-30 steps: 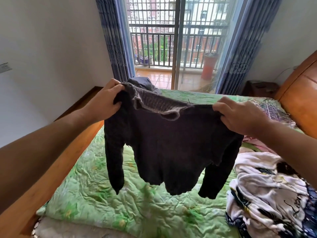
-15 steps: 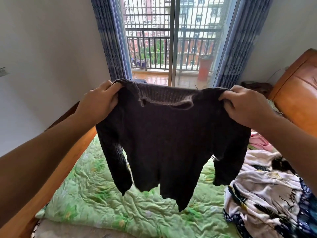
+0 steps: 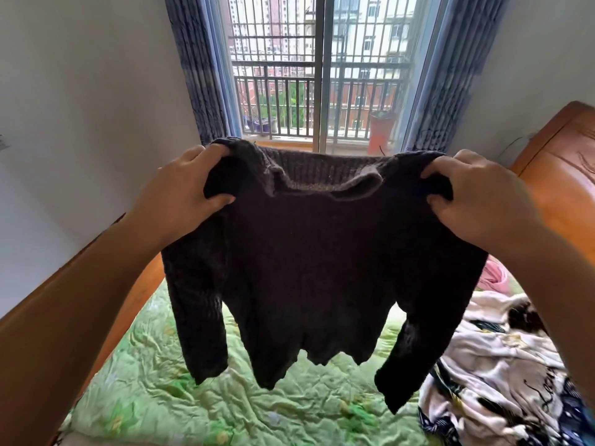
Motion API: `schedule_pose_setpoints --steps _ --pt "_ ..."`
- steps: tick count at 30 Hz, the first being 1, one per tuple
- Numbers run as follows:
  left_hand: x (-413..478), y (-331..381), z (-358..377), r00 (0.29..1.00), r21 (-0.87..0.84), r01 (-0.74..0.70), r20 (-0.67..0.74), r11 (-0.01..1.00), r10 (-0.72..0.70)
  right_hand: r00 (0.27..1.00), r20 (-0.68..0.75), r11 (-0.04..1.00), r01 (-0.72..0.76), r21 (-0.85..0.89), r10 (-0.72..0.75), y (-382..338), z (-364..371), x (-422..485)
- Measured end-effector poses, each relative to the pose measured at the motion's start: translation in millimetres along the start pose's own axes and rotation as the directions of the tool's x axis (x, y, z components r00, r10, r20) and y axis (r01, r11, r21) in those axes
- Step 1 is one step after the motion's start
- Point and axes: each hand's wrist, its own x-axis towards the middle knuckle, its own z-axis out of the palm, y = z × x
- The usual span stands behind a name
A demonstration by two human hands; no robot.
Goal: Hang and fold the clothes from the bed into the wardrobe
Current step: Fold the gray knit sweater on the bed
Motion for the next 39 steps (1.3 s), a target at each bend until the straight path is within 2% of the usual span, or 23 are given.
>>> schedule_pose_setpoints --steps 6,11,16,21,24,28,31,33,35,37,39 --pt "22.7 -19.8 20.2 0.993 -0.030 -0.024 0.112 0.999 0.028 0.993 0.121 1.000 -0.015 -0.011 0.016 13.9 20.8 21.6" --pt "41.9 -48.4 91.0 0.953 0.025 0.016 0.304 1.000 -0.023 0.966 0.257 0.999 -0.020 0.025 0.013 38.9 95.2 42.9" --pt "40.5 -80.7 197.3 0.843 0.084 0.076 0.527 0.993 -0.110 0.893 0.445 0.998 -0.055 -0.042 0.068 64.2 211.6 52.5" --pt "40.2 -117.1 317.0 0.667 0.109 0.116 0.728 0.987 -0.159 0.770 0.633 0.996 -0.047 -0.074 0.084 79.8 331.9 63.0" --pt "57.3 -139.8 392.7 0.656 0.162 0.117 0.728 0.980 -0.199 0.732 0.676 0.994 -0.026 -0.104 0.090 93.8 406.0 86.0" --pt "105.0 -172.2 497.3 0.727 0.223 0.117 0.645 0.968 -0.236 0.764 0.639 0.982 0.037 -0.186 0.092 110.8 507.7 135.7" --pt "126.1 -177.1 579.0 0.724 0.367 0.150 0.592 0.918 -0.355 0.733 0.642 0.952 -0.023 -0.306 0.224 114.4 583.5 161.0" --pt "105.0 -169.4 631.4 0.665 0.377 0.182 0.634 0.908 -0.396 0.681 0.683 0.946 -0.041 -0.323 0.263 107.5 633.0 143.8" --pt "50.1 -157.3 676.1 0.569 0.300 0.210 0.736 0.931 -0.366 0.629 0.753 0.971 -0.010 -0.241 0.193 96.1 679.1 91.8" --pt "-22.0 -145.1 706.2 0.464 0.232 0.178 0.837 0.956 -0.290 0.531 0.838 0.991 -0.026 -0.133 0.126 84.8 715.3 20.7" --pt "-90.4 -137.3 728.1 0.370 0.206 0.139 0.896 0.968 -0.244 0.412 0.902 0.992 -0.068 -0.108 0.126 77.0 744.0 -49.2"
